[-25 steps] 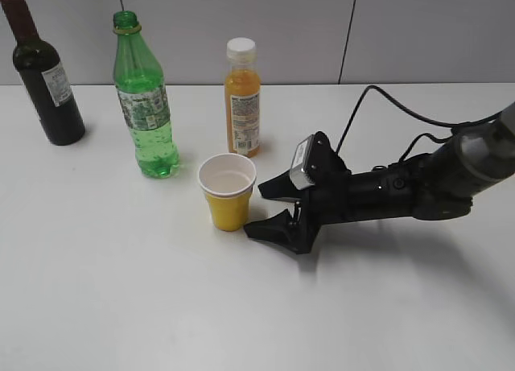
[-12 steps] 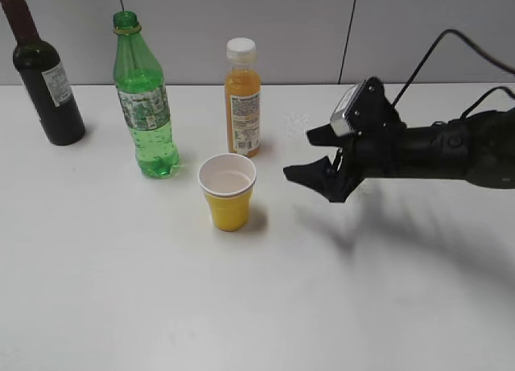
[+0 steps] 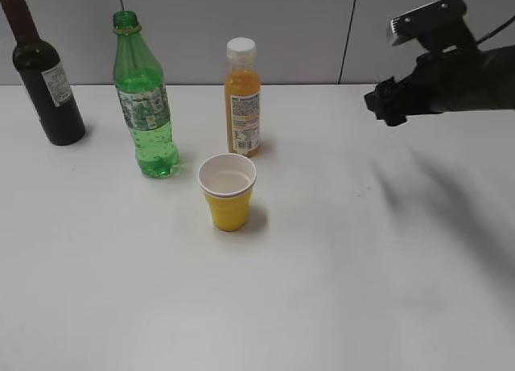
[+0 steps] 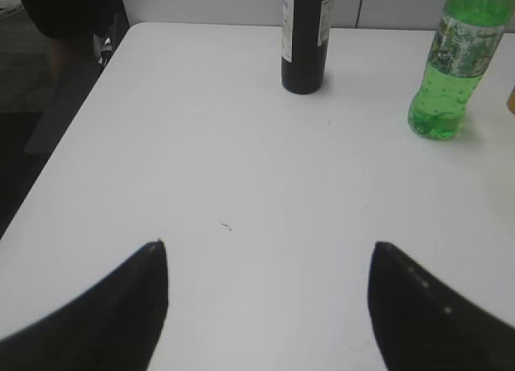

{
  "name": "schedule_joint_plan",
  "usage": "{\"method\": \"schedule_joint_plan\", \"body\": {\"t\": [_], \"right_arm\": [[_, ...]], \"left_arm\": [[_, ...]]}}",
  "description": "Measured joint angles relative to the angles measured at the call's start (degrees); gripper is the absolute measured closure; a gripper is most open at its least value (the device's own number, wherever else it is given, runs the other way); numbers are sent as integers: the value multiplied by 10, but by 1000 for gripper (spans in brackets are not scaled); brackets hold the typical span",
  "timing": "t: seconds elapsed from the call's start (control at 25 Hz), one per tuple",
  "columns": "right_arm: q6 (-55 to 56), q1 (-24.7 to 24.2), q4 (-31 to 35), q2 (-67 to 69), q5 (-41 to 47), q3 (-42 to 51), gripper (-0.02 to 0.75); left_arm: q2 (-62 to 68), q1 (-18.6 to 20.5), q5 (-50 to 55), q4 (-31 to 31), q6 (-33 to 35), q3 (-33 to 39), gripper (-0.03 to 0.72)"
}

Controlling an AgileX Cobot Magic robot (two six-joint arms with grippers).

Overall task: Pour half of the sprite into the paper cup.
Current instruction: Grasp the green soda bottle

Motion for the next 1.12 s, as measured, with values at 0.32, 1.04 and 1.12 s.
{"method": "schedule_joint_plan", "body": {"t": [0.32, 1.04, 1.12], "right_arm": [[-183, -11, 248, -10, 326, -133, 134], [-324, -97, 426, -57, 760, -313, 144], [-326, -97, 433, -91, 760, -294, 144]], "left_arm": [[0, 0, 0, 0, 0, 0, 99], [0, 0, 0, 0, 0, 0, 99], [0, 0, 0, 0, 0, 0, 99]]}}
